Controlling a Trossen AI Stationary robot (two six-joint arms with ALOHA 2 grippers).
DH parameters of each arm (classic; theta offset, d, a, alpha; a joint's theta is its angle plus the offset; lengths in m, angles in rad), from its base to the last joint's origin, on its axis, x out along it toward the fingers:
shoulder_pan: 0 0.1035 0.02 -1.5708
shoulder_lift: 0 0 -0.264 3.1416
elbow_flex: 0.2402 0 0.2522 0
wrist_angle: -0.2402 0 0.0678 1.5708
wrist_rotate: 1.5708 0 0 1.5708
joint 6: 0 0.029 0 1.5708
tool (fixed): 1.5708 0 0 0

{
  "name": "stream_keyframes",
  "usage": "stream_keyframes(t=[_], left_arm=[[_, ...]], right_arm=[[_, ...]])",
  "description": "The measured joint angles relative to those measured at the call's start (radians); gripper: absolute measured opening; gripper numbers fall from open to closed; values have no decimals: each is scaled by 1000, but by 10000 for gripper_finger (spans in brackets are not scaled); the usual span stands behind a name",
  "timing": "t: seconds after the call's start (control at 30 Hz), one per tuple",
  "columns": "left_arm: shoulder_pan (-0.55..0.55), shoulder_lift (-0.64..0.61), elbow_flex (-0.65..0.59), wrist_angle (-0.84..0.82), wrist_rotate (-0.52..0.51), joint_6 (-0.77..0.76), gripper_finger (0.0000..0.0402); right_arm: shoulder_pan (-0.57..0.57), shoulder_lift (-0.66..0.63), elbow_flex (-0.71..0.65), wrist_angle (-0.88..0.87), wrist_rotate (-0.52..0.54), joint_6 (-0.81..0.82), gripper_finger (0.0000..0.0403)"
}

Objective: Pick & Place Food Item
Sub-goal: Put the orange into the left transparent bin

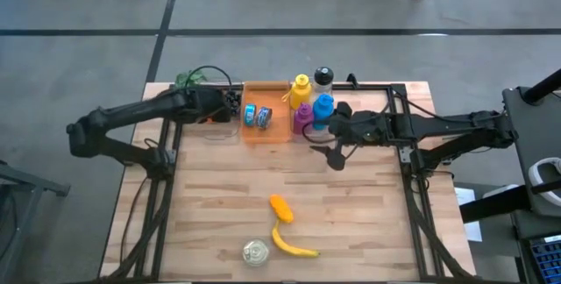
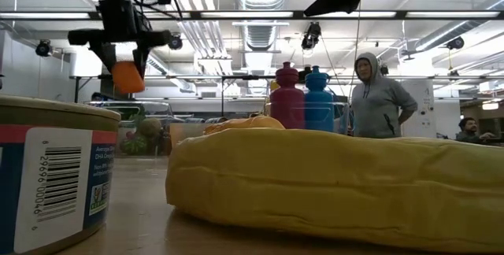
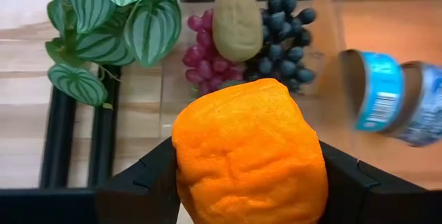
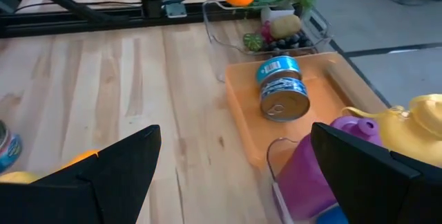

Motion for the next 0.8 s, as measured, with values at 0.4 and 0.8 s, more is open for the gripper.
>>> stream_keyframes(t=[0.4,0.8], left_arm=[[118,128,0,56,71,167,235],[200,167,0,58,124,251,235]], right_arm=[[-35,0,50,0,-1,-44,370],[-38,0,61,-9,-1,-72,370]])
